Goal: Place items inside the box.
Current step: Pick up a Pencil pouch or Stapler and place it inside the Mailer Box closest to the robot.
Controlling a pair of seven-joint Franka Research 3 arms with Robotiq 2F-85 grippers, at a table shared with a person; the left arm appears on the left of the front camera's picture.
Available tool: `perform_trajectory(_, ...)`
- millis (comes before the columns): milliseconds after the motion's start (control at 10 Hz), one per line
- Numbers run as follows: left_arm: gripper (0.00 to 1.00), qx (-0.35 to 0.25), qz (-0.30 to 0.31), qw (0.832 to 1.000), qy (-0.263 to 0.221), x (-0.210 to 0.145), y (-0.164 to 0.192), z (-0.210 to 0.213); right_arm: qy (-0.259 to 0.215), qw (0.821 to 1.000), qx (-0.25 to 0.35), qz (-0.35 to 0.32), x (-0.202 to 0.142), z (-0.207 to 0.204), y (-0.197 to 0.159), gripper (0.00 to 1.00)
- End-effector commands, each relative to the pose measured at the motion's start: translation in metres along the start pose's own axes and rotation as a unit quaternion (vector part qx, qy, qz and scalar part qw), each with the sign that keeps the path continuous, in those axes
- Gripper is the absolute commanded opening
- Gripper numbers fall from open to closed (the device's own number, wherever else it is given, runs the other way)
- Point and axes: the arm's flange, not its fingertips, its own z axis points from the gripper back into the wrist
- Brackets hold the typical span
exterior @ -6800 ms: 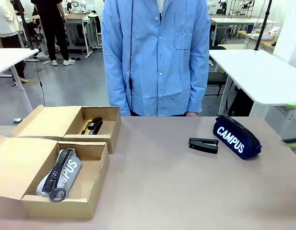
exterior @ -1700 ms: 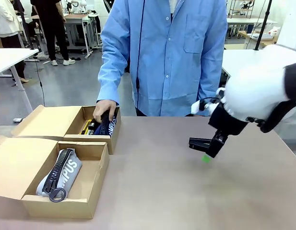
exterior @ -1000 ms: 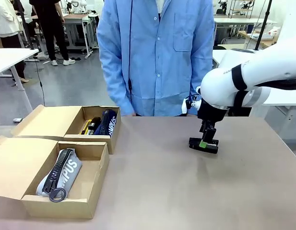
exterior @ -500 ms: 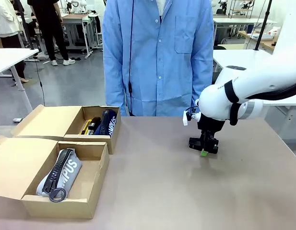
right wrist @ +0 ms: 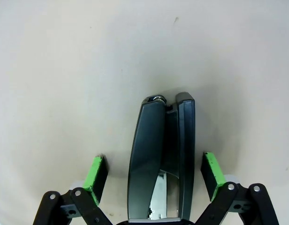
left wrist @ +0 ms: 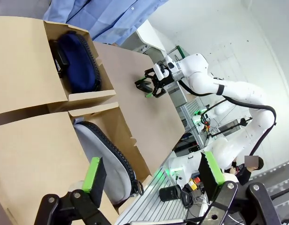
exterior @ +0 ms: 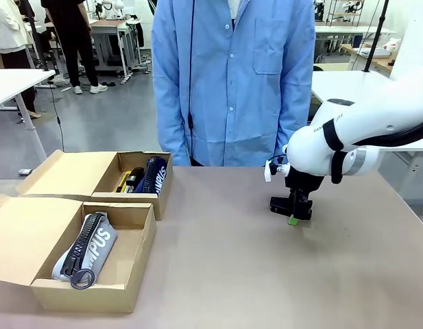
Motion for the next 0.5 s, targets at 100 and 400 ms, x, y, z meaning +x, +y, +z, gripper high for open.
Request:
perform_trajectory(100,1.00,-0.009,-0.010,1.000,-0.010,-0.0005,-0.0007,-0.0008,-0.009,1.000,-0.001,0.003,-0.0127,-0.0030,0.0052,0.92)
perform_trajectory(400,1.00,-0.009,-0.010,1.000,-0.010,-0.0005,-0.0007,-0.0008,-0.006,1.000,0.005,0.002,-0.0132,0.0001,0.0056,0.00)
